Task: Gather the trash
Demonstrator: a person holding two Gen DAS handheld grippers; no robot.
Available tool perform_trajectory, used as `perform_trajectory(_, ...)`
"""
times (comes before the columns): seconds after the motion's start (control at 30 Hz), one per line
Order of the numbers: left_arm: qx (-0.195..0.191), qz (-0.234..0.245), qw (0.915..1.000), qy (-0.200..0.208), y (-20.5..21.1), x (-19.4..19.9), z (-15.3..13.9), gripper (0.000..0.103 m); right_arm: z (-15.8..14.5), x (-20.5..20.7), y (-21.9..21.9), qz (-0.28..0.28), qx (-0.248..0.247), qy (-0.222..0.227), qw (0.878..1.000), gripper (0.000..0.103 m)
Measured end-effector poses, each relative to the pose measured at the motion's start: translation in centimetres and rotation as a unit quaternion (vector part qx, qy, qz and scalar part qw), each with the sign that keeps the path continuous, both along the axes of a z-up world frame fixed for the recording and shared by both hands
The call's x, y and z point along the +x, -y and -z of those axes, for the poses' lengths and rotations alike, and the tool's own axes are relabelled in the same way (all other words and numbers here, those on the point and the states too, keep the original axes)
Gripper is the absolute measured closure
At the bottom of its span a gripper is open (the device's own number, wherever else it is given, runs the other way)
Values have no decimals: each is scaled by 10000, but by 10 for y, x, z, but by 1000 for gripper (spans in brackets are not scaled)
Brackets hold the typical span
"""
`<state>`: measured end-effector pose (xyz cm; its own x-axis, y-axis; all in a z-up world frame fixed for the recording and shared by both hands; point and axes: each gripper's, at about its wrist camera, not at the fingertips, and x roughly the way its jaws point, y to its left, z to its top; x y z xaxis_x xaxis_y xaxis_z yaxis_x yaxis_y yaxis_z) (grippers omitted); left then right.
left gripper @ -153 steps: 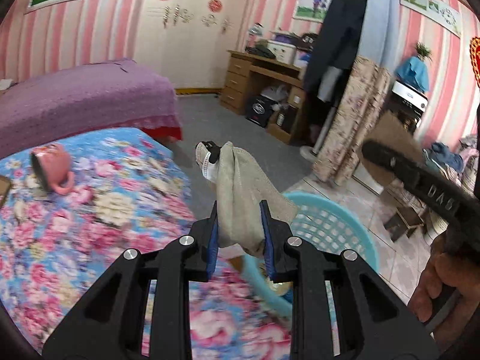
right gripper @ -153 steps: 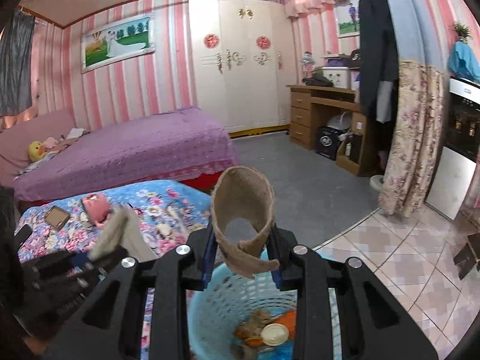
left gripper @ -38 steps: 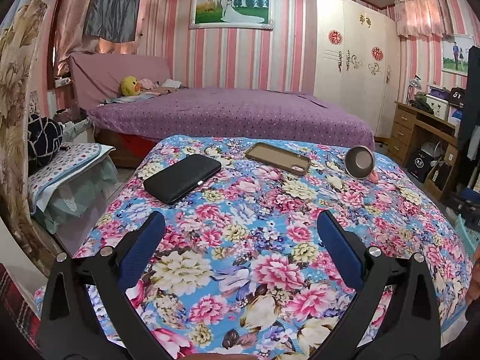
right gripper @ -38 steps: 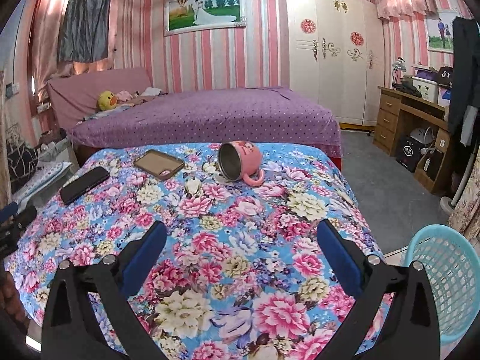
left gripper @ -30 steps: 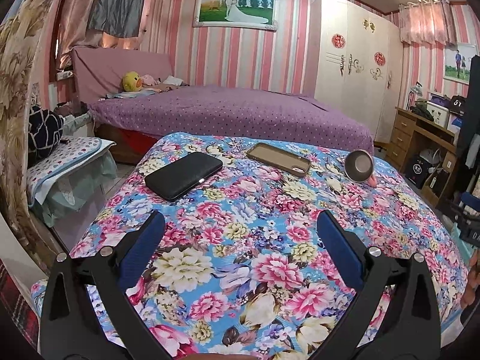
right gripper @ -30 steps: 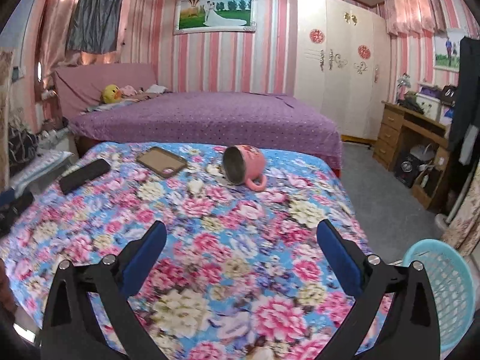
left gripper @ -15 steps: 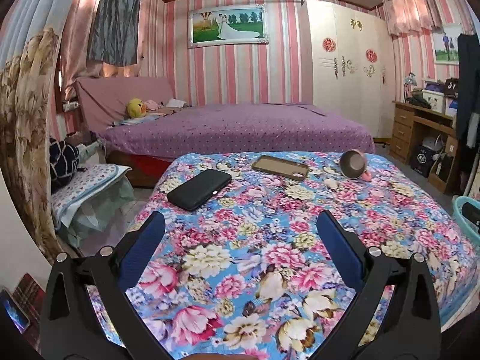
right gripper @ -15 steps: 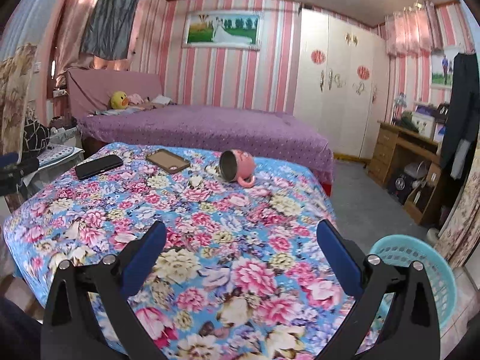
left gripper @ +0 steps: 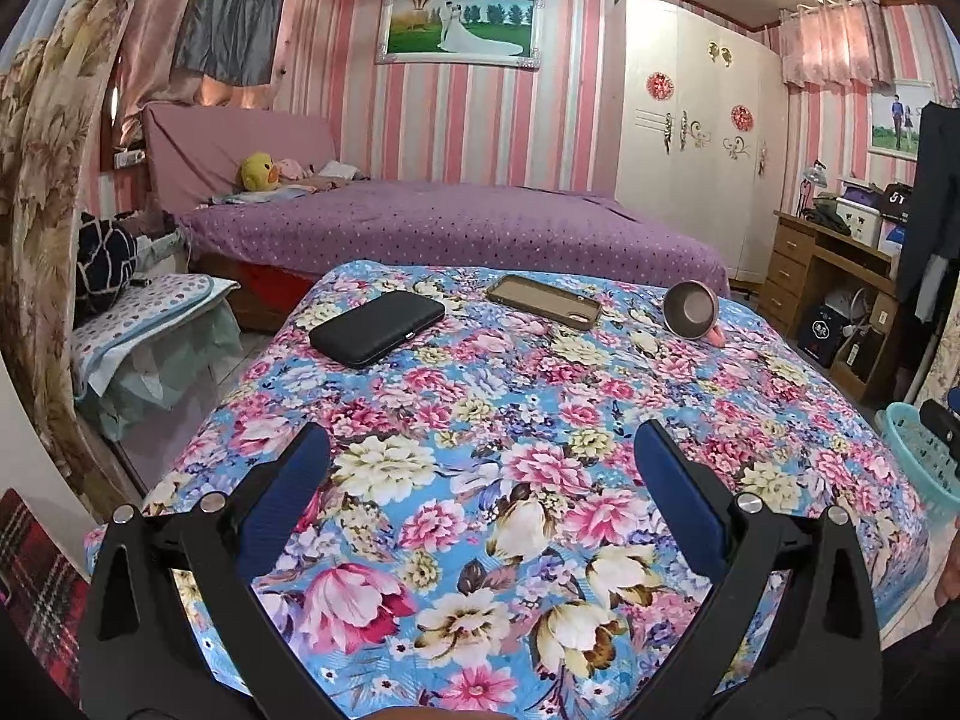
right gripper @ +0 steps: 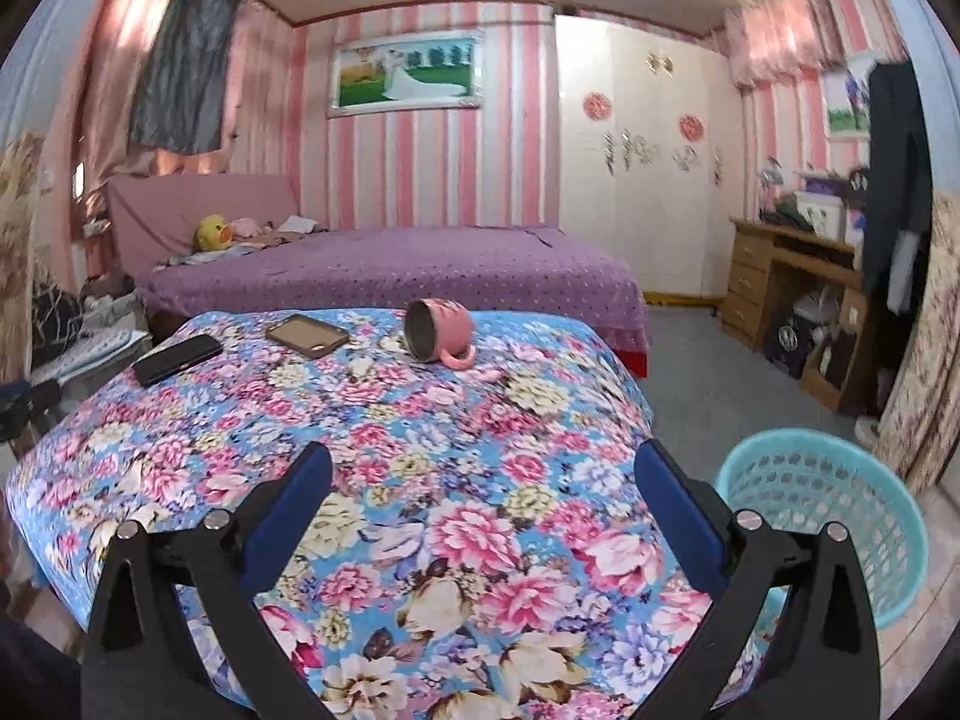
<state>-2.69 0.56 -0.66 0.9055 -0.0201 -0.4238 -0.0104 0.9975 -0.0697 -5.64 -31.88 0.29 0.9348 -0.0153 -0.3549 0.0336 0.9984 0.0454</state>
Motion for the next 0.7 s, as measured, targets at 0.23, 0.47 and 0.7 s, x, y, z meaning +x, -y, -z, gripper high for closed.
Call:
perform_trajectory(0.23,127,1,9999,51,1,-5,0,5,-1,-2,-20,-232,-366,55,9990,5)
perform_trajectory(0.47,53,23,10000,28,-1,-5,1,5,-1,-1,-20,-211,-390,11,9990,5)
perform_trajectory(0.7,107,41,9999,-36,1,-3,2,5,0,0,-18,-164,-359,-58,9992,5)
